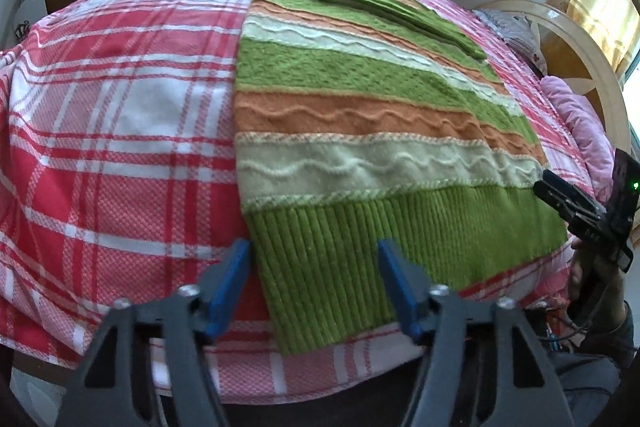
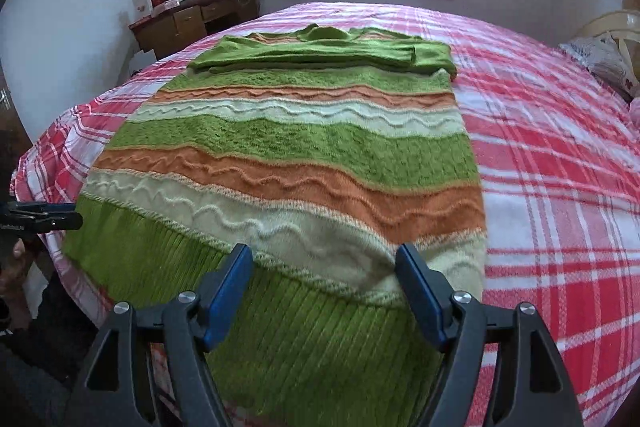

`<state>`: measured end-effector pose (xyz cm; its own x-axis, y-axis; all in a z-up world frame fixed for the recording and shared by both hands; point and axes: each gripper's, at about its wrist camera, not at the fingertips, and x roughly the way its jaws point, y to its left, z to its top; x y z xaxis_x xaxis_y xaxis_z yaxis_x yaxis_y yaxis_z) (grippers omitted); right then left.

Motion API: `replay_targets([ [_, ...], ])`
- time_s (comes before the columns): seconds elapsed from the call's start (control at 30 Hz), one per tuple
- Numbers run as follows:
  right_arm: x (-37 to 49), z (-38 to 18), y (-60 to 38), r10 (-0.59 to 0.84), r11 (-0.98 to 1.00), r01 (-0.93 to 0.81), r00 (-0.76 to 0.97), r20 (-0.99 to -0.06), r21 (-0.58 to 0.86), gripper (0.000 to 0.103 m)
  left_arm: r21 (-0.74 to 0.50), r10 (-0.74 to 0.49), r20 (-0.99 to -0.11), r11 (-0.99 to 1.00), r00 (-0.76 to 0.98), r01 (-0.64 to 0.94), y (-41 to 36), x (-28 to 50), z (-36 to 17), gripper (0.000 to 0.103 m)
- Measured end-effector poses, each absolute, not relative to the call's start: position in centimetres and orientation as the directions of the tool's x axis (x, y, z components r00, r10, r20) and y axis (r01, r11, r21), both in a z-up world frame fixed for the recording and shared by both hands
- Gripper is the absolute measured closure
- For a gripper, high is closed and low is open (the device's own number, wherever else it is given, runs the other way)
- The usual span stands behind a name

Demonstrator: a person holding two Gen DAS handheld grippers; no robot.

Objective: Fold small clothes
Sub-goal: 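Move both grippers to the striped hem and close the left gripper on it, then close the right gripper on the hem beside the left gripper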

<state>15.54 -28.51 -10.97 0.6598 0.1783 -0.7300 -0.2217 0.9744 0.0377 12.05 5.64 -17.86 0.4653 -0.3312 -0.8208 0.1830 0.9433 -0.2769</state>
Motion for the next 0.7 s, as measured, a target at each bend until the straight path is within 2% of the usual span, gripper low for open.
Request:
replay_targets([
  [0.07, 15.3, -11.0, -28.8, 0.187, 0.974, -0.220, 0.654, -0.733, 0.052, 0.028, -0.249, -0.309, -0.821, 0.951, 0.481, 0.185, 5.7, 12.1, -17.7, 0.092],
  [0.3, 13.5, -10.1, -31.6, 0.220, 0.975, -0.157, 0.663, -0.715, 0.155, 0.028, -0.333, -0.392, -0.764, 0.920, 0.512, 0.208, 7.2, 12.0, -15.9, 0.095],
  [0.5, 11.8, -10.1, -33.8, 0.191, 0.981, -0.096, 0.658, -0.728, 0.170, 0.028, -0.376, -0.440, -0.704, 0.897, 0.557, 0.233, 8.2, 11.6, -13.8, 0.095],
  [0.7, 10.4, -10.6, -34.3, 0.213, 0.976, -0.100, 0.634, -0.743, 0.194, 0.031, -0.381, -0.443, -0.703, 0.895, 0.556, 0.232, 8.0, 11.8, -14.1, 0.095],
])
